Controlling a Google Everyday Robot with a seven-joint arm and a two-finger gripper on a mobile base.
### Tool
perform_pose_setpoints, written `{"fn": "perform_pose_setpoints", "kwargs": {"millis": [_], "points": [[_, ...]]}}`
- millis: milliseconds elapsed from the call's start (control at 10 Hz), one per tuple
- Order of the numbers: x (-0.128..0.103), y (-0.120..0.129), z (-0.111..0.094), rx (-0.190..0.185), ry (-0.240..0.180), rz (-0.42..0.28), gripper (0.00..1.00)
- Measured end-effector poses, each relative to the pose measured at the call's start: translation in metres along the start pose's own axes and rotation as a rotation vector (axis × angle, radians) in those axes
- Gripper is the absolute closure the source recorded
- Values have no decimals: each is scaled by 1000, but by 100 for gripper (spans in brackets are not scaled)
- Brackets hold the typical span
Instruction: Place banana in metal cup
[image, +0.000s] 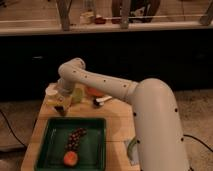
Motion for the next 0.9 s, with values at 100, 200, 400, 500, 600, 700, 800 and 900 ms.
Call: {"fn": "perform_pose_setpoints", "kwargs": {"millis": [100, 200, 400, 500, 600, 700, 800, 900], "points": [[1, 0, -1, -1, -6, 5, 20], [2, -1, -2, 0, -10, 11, 20], [3, -2, -4, 1, -17, 20, 20], [5, -2, -4, 0, -17, 21, 20], [4, -2, -4, 1, -17, 21, 20], [3, -2, -3, 0, -18, 19, 20], [3, -2, -3, 0, -18, 19, 20], [4, -2, -4, 1, -18, 21, 20]]}}
